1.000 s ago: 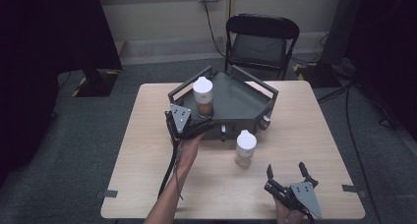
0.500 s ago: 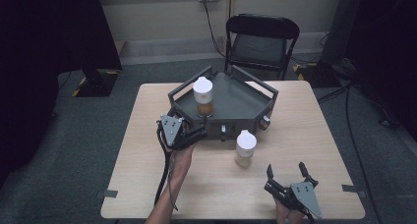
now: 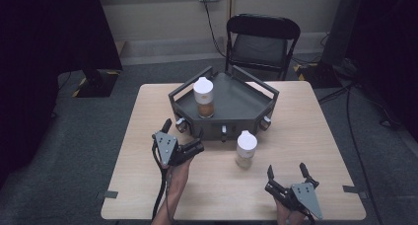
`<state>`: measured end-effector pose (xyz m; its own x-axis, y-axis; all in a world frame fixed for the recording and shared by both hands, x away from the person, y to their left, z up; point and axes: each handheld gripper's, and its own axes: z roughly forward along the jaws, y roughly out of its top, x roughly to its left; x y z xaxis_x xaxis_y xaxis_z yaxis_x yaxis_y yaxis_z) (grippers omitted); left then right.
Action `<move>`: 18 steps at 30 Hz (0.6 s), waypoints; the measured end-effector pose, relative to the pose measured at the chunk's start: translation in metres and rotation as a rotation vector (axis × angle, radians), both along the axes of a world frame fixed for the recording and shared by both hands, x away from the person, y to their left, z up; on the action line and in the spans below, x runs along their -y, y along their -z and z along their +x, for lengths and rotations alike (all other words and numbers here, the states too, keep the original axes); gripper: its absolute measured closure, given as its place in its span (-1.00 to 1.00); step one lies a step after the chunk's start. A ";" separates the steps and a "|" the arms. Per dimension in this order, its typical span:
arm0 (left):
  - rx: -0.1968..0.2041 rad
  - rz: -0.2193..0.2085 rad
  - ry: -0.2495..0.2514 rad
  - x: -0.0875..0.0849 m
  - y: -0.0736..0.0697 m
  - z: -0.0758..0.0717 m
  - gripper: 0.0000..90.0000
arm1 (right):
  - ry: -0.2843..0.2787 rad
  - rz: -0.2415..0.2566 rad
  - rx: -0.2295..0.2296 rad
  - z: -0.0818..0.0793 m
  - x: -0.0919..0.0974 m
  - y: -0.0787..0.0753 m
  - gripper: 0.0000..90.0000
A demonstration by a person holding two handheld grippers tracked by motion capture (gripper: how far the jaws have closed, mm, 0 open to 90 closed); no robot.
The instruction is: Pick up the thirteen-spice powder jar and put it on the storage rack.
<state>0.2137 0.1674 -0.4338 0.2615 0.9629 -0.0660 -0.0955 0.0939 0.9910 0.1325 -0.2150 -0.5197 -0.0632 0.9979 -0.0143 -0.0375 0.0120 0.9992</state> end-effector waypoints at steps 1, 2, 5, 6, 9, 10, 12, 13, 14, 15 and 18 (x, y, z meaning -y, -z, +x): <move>0.000 0.003 -0.006 0.000 0.002 -0.002 -1.00 | 0.000 0.000 0.000 0.000 0.000 0.000 -1.00; -0.001 0.002 -0.005 -0.001 0.004 -0.003 -1.00 | 0.001 0.000 0.000 0.000 0.000 0.000 -1.00; -0.003 0.002 -0.013 -0.003 0.009 -0.008 -1.00 | 0.002 0.000 0.000 0.000 0.000 0.000 -1.00; -0.003 -0.003 -0.016 -0.003 0.011 -0.010 -1.00 | 0.002 0.000 0.000 0.000 0.000 0.000 -1.00; -0.003 0.004 -0.018 -0.007 0.017 -0.015 -1.00 | 0.003 0.000 0.000 0.000 0.000 0.000 -1.00; -0.002 0.013 -0.018 -0.009 0.020 -0.016 -1.00 | 0.002 0.000 0.000 0.000 0.000 0.000 -1.00; -0.009 0.006 -0.023 -0.013 0.027 -0.021 -1.00 | 0.003 0.000 0.000 0.000 0.000 0.000 -1.00; -0.010 0.006 -0.026 -0.014 0.030 -0.023 -1.00 | 0.003 0.000 0.000 0.000 -0.001 0.000 -1.00; -0.010 0.006 -0.026 -0.014 0.030 -0.023 -1.00 | 0.003 0.000 0.000 0.000 -0.001 0.000 -1.00; -0.010 0.006 -0.030 -0.014 0.036 -0.026 -1.00 | 0.003 0.000 0.000 0.000 -0.001 0.000 -1.00; -0.012 0.013 -0.031 -0.013 0.046 -0.032 -1.00 | 0.004 0.000 0.000 0.000 -0.001 0.000 -1.00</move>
<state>0.1816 0.1803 -0.4794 0.2308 0.9714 -0.0560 -0.0863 0.0777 0.9932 0.1324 -0.2143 -0.5197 -0.0597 0.9981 -0.0147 -0.0378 0.0125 0.9992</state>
